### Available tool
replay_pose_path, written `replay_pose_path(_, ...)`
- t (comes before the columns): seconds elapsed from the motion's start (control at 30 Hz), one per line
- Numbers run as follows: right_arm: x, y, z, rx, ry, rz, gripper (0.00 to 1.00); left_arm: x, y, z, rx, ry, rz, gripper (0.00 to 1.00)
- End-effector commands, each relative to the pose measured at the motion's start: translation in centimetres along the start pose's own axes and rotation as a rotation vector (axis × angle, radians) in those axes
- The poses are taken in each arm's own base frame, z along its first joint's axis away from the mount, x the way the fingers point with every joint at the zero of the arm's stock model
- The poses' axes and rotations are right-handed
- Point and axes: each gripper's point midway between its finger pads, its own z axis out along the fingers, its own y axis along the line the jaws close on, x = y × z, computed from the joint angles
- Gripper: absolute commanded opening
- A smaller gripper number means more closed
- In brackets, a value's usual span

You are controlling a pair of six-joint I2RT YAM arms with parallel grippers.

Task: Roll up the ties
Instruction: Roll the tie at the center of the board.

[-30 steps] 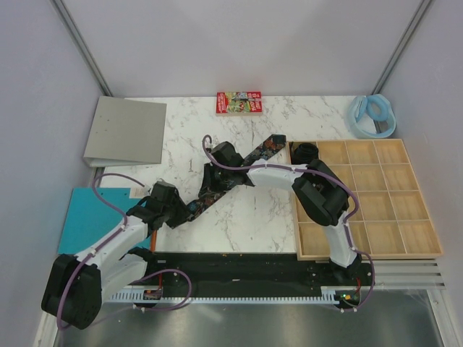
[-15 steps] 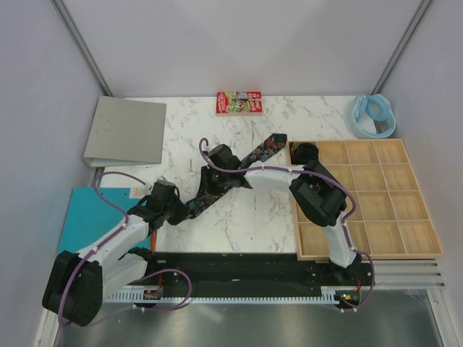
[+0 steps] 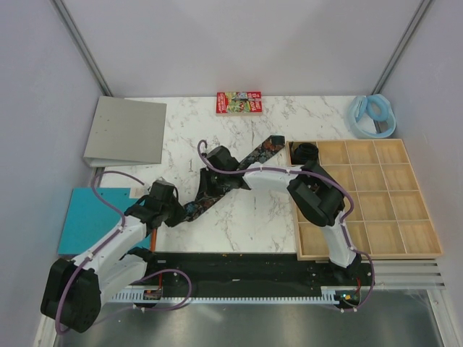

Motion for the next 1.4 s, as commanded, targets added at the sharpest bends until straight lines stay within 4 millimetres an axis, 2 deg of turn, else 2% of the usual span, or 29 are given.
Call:
replay_pose_path(0.0, 0.0, 1.8, 0.3, -0.032, -0.016, -0.022, 0.16, -1.3, -0.3, -1.6, -0.019, -0.037, 0.035, 0.02)
replay_pose_path(0.23, 1.7, 3.1, 0.9, -0.045, 0.0, -0.033, 0.16, -1.6, -0.5, -3.2, -0.051, -0.014, 0.047, 0.02)
replay_pose_path(0.37, 2.9, 3.6, 1.4, -0.048, 0.011, -0.036, 0.16, -2.1, -1.2, -4.3, -0.054, -0.013, 0.05, 0.02)
replay_pose_path(0.57, 3.7, 4.3, 1.6, -0.062, 0.015, -0.035, 0.15, -3.0, -2.7, -5.9, -0.029, -0.012, 0.09, 0.02)
replay_pose_path(0.73, 4.4, 4.9, 1.9, -0.073, 0.024, -0.034, 0.15, -3.4, -3.0, -6.3, -0.066, 0.028, 0.146, 0.02)
replay_pose_path(1.03, 6.0, 5.9, 2.2, -0.092, 0.04, -0.027, 0.16, -3.8, -3.4, -5.8, -0.113, 0.089, 0.227, 0.02)
replay_pose_path(1.27, 6.7, 4.9, 2.3, -0.071, 0.047, -0.013, 0.16, -3.7, -3.6, -4.5, -0.157, 0.148, 0.274, 0.02)
replay_pose_path(1.37, 7.2, 4.4, 2.4, -0.061, 0.057, -0.004, 0.15, -3.6, -4.3, -4.1, -0.159, 0.166, 0.3, 0.02)
